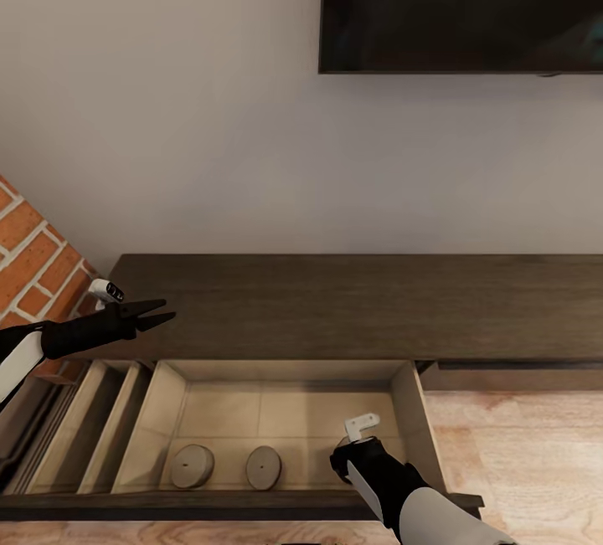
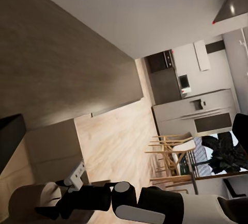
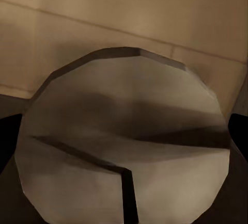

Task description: Place each of the two pumpkins and all three candles from the living room inside a cabinet in the living room (use any cabinet), then make sure every cabinet is closed, and position the cauldron so it is next to a table in the living room.

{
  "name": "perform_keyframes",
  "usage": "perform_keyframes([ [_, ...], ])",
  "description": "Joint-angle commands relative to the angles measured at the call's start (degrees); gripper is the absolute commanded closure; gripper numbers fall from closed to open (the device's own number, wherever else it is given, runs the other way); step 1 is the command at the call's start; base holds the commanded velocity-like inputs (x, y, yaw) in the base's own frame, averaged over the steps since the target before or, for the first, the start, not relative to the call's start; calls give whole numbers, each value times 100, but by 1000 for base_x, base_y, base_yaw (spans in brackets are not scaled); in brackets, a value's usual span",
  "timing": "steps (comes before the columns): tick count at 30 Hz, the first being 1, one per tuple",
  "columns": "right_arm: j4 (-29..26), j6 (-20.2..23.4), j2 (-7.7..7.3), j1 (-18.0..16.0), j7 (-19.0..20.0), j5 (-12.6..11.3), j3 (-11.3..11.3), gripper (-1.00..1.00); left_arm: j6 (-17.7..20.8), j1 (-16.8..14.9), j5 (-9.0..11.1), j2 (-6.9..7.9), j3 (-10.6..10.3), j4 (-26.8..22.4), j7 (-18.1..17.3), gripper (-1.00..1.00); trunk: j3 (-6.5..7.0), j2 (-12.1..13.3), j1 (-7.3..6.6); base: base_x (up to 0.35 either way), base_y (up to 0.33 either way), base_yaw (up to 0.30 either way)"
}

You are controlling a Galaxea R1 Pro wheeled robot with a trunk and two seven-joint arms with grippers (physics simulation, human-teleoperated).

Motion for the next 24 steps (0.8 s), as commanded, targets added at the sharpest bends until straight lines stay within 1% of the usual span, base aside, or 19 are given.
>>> perform_keyframes([
  [1,-1,6,0,0,-4,2,3,100,1,0,2,0,0,0,0,-100,-18,-42,22,0,0,0],
  [3,-1,12,0,0,-4,2,4,100,1,0,2,0,0,0,0,-100,-54,-122,66,0,0,0],
  [15,-1,24,0,0,17,2,4,100,1,0,2,0,0,1,0,-100,-54,-122,66,0,0,0],
  [24,-1,25,0,0,22,2,4,100,4,1,2,0,0,0,0,-100,-216,-483,264,0,0,0],
])
